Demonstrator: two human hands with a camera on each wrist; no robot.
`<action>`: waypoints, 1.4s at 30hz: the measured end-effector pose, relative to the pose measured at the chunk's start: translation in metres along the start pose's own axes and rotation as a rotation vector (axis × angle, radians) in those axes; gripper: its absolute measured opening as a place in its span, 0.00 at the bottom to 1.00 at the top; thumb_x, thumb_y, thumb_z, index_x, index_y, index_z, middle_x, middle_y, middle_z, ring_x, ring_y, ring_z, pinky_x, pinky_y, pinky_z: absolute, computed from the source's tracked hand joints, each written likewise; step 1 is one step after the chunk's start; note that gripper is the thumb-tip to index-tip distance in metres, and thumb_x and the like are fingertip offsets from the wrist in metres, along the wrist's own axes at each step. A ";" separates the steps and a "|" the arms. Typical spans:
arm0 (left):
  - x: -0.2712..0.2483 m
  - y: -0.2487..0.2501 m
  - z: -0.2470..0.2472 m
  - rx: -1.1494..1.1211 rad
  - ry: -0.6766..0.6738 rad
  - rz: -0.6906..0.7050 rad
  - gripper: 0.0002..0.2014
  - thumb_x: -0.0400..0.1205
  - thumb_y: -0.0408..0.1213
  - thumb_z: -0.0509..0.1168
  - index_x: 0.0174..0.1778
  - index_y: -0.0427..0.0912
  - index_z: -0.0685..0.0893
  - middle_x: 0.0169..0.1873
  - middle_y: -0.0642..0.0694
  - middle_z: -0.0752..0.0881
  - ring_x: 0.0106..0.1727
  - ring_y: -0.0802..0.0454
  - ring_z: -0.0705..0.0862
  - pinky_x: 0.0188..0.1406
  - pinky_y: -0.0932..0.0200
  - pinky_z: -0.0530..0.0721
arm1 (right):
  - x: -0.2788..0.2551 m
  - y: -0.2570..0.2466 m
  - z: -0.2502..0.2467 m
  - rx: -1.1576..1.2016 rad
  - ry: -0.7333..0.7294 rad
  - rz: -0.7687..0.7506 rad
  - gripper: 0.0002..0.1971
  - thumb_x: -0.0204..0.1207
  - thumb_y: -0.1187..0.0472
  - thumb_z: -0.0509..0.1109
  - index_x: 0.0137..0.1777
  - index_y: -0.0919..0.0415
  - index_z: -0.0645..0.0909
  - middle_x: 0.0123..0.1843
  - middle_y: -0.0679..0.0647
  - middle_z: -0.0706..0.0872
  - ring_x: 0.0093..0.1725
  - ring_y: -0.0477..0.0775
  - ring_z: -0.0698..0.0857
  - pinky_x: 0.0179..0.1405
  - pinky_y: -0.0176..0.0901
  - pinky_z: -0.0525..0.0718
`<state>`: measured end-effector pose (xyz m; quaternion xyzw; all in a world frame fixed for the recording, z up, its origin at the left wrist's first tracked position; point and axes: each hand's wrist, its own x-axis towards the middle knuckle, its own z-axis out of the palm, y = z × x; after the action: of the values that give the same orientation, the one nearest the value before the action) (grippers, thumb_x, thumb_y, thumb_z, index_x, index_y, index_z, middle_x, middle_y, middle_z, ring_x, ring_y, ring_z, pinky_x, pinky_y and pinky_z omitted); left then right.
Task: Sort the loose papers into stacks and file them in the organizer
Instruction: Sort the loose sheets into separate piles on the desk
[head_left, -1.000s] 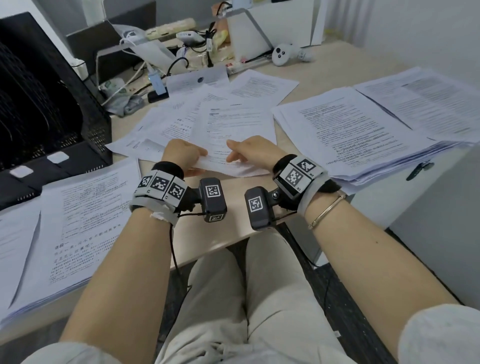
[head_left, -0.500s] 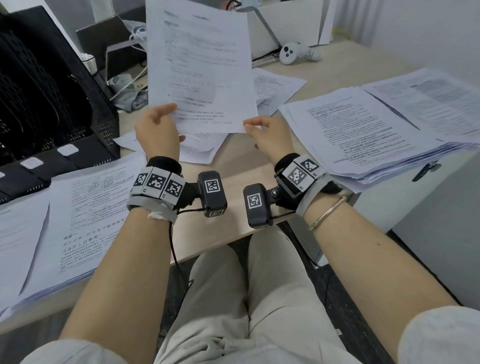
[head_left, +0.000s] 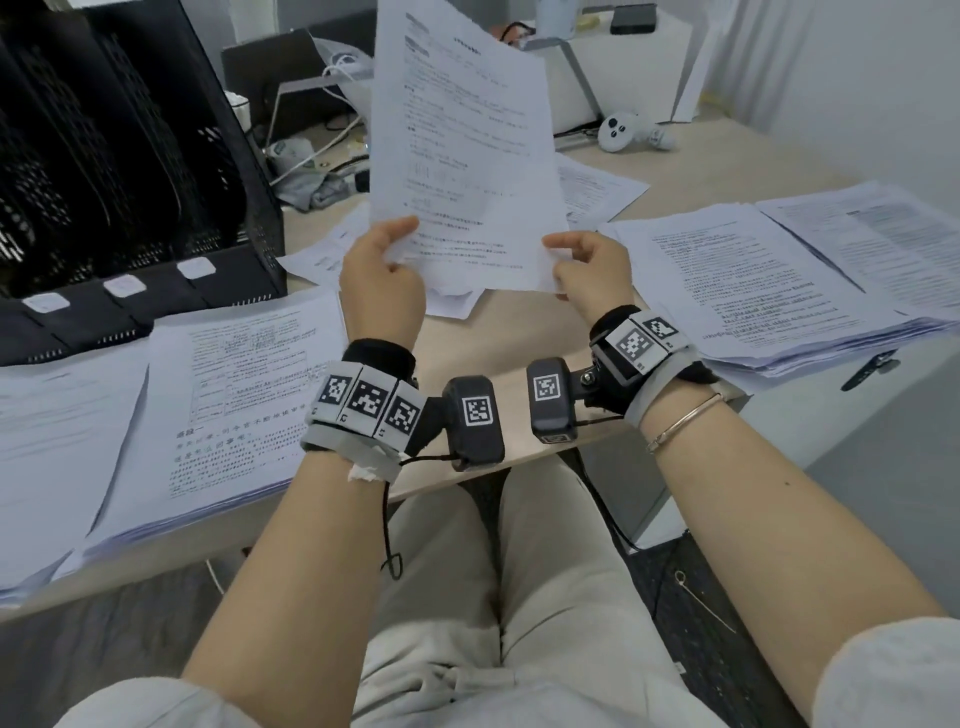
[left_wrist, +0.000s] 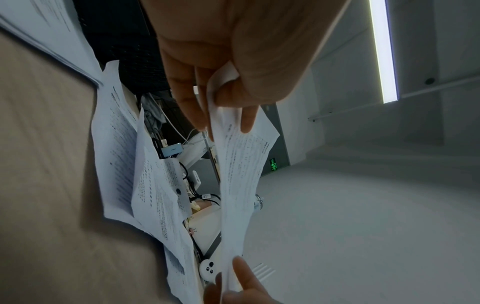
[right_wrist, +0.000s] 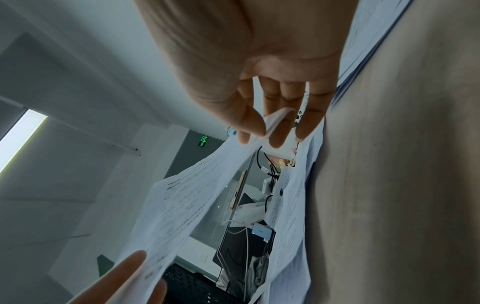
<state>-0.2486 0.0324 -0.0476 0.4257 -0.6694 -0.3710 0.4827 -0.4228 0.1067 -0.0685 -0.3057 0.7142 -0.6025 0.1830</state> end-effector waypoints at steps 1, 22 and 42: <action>-0.003 0.000 -0.004 0.026 -0.024 0.006 0.28 0.73 0.18 0.51 0.62 0.46 0.83 0.62 0.51 0.81 0.62 0.57 0.78 0.60 0.68 0.80 | 0.000 -0.001 0.001 -0.006 0.022 -0.003 0.21 0.71 0.76 0.58 0.54 0.58 0.86 0.42 0.42 0.78 0.45 0.41 0.81 0.48 0.32 0.82; -0.013 -0.024 -0.134 0.110 0.026 -0.117 0.26 0.76 0.18 0.54 0.67 0.44 0.77 0.57 0.52 0.78 0.61 0.45 0.82 0.47 0.67 0.81 | -0.033 -0.058 0.099 0.107 -0.111 -0.093 0.26 0.67 0.81 0.52 0.47 0.55 0.85 0.54 0.57 0.86 0.41 0.49 0.80 0.31 0.28 0.77; -0.016 -0.069 -0.282 0.193 0.446 -0.242 0.29 0.73 0.15 0.49 0.66 0.40 0.78 0.66 0.44 0.77 0.69 0.49 0.74 0.69 0.53 0.76 | -0.111 -0.112 0.212 -0.058 -0.699 -0.169 0.20 0.74 0.74 0.63 0.62 0.55 0.81 0.47 0.55 0.78 0.44 0.51 0.80 0.28 0.33 0.79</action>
<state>0.0399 -0.0021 -0.0426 0.6180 -0.5231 -0.2575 0.5273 -0.1825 0.0117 -0.0158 -0.5563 0.5973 -0.4541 0.3572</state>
